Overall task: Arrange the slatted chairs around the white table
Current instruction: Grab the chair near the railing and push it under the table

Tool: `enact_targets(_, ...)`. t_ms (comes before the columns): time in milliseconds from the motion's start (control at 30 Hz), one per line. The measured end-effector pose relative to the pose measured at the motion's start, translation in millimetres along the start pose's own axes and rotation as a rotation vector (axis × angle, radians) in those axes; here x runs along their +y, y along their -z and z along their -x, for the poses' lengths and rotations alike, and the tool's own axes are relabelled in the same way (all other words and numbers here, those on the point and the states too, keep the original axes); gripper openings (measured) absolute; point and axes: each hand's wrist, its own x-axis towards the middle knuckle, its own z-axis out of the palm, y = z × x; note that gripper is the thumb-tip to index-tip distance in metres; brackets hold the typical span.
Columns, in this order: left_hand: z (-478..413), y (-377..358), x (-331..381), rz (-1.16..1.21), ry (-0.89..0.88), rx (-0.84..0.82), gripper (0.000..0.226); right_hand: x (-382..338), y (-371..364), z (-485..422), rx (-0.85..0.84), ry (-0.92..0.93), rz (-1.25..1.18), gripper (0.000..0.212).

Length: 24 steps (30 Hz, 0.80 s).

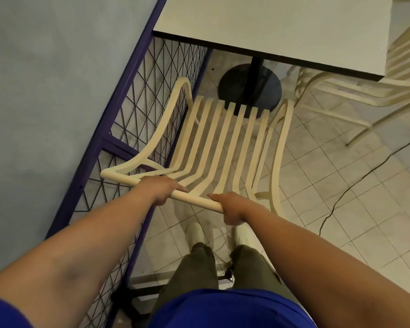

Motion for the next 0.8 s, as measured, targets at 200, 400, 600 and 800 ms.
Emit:
enact_targets(200,-16,24,-16,0.000,-0.014,0.031,0.087,-2,25,-20,0.012,0.005,0.025,0.083)
enact_targets(400,-28,47,-33,-0.021,-0.041,0.099,0.084,-5,52,-33,0.036,0.031,0.039,0.075)
enact_targets(600,-27,47,-38,-0.018,-0.031,0.096,0.082,-1,51,-30,0.051,0.009,-0.013,0.077)
enact_targets(800,-23,52,-51,-0.052,-0.012,0.040,0.085,7,43,-23,0.069,0.003,-0.022,0.084)
